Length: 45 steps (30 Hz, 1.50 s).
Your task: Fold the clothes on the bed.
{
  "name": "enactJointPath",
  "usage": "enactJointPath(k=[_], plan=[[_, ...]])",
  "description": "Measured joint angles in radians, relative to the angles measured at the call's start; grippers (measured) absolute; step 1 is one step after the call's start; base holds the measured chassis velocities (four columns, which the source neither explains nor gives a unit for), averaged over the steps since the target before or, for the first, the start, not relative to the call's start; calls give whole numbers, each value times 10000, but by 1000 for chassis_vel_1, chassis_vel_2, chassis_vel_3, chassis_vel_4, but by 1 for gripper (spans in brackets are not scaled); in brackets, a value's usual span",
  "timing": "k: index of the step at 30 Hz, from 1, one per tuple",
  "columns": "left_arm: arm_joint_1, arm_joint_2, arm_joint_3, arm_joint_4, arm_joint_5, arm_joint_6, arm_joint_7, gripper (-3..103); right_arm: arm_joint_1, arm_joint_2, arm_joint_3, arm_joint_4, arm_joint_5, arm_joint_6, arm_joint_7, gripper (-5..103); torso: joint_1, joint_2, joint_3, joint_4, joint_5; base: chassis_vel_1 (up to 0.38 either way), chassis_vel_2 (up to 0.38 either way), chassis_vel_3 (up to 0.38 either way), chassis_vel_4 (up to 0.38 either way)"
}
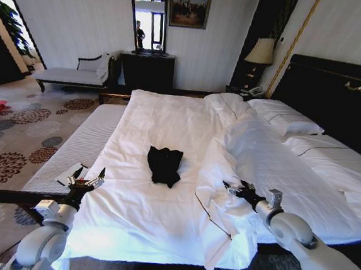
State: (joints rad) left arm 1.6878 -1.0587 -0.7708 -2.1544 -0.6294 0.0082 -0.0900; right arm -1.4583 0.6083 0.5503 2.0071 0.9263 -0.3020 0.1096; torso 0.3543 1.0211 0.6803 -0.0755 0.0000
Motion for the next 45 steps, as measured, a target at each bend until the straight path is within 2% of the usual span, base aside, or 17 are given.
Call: enactJointPath(k=[3,6,7,9,13,15,18,19,21,31,40,45], plan=[[-39,-11,28,3,-11,-1,-18,100,-5,77,-7,43,0,0,36,61,-1,0,0,0,0,0,0,0,0],[-57,-14,44,5,-13,-1,-27,100,-28,96,-30,66,-1,0,52,56,0,0,0,0,-1,0,0,0,0],[-66,-22,55,10,-12,-1,-33,100,-90,119,-64,92,-74,3,63,46,-1,0,0,0,0,0,0,0,0],[-68,-27,55,11,-13,-1,-37,100,-123,139,-72,106,-118,6,66,46,-1,0,0,0,-1,0,0,0,0],[-48,-45,52,23,-22,-1,-39,100,-227,210,-46,221,-176,19,97,24,-1,0,0,1,0,0,0,0,0],[-46,-45,52,28,-24,-1,-40,100,-238,206,-19,249,-169,19,103,24,-1,0,0,1,-1,0,0,0,0],[-67,-41,51,29,-35,-3,-41,100,-271,182,75,295,-133,20,118,8,-1,0,0,1,0,0,0,0,0],[-67,-41,51,29,-35,-3,-41,100,-271,182,75,295,-133,20,118,8,-1,0,0,1,0,0,0,0,0],[-83,-28,51,25,-54,-4,-50,100,-300,174,116,314,-128,22,127,2,0,0,0,0,0,0,0,0,0],[-87,-12,29,39,-84,-14,-52,100,-653,219,542,618,-101,23,155,1,0,0,0,1,0,0,0,0,0],[-217,61,37,89,-158,-26,-52,100,-1772,401,2091,1104,27,-49,356,1,-1,0,0,0,-1,0,0,0,0],[-265,114,40,90,-266,-26,-52,100,-2304,1098,3323,1303,397,-227,555,1,0,0,0,2,0,0,0,0,0]])
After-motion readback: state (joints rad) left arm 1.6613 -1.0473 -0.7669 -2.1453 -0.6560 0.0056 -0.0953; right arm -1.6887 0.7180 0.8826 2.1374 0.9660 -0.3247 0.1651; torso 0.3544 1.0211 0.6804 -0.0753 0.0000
